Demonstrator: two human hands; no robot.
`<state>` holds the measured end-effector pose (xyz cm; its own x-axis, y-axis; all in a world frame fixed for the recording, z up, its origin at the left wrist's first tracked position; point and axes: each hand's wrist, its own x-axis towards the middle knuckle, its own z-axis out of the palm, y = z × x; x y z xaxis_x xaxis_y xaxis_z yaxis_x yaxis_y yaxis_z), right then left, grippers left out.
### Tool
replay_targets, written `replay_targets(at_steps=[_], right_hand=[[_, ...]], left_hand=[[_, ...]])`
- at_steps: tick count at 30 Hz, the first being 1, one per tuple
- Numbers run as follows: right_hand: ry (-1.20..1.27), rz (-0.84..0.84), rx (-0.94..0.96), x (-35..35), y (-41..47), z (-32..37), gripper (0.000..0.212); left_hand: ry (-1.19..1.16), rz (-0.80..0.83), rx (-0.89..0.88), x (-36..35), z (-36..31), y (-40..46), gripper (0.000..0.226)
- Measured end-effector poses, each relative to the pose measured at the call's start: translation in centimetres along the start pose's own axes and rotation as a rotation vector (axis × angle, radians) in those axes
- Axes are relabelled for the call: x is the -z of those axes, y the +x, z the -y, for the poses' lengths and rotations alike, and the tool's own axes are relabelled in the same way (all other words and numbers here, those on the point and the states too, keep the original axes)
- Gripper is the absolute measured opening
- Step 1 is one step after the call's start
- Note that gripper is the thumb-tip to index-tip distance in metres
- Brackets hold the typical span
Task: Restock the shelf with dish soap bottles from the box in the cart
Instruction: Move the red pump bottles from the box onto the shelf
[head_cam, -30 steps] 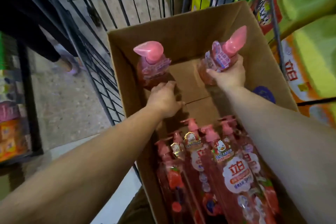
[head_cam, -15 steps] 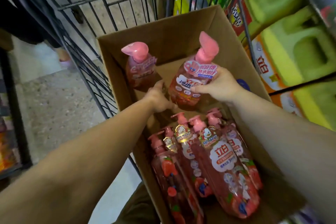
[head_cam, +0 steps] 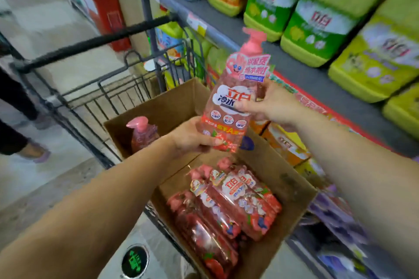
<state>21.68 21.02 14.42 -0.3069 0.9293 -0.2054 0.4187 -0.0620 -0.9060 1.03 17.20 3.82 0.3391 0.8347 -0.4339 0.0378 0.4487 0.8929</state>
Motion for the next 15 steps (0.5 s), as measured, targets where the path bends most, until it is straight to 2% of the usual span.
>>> replay_targets(at_steps=[1, 4, 6, 11, 13, 15], right_hand=[[-0.011, -0.039, 0.016, 1.3, -1.7, 0.7, 0.058], [0.009, -0.155, 0.039, 5.1, -7.9, 2.4, 0.044], [-0.010, -0.257, 0.087, 7.4, -13.0, 2.9, 0.042], [-0.094, -0.602, 0.146, 13.2, -28.1, 0.8, 0.068], [-0.084, -0.704, 0.138, 15.0, -35.4, -0.2, 0.072], [-0.111, -0.774, 0.129, 17.0, -43.0, -1.1, 0.065]], left_hand=[[0.034, 0.035, -0.025, -1.4, -1.1, -0.3, 0.044], [0.084, 0.084, -0.103, -6.7, -4.1, -1.6, 0.051], [0.103, 0.131, -0.155, -11.1, -5.5, -2.8, 0.052], [0.252, 0.303, -0.255, -25.3, -6.0, -7.5, 0.055], [0.275, 0.382, -0.272, -31.8, -5.1, -9.9, 0.069], [0.317, 0.453, -0.308, -38.5, -4.5, -12.2, 0.084]])
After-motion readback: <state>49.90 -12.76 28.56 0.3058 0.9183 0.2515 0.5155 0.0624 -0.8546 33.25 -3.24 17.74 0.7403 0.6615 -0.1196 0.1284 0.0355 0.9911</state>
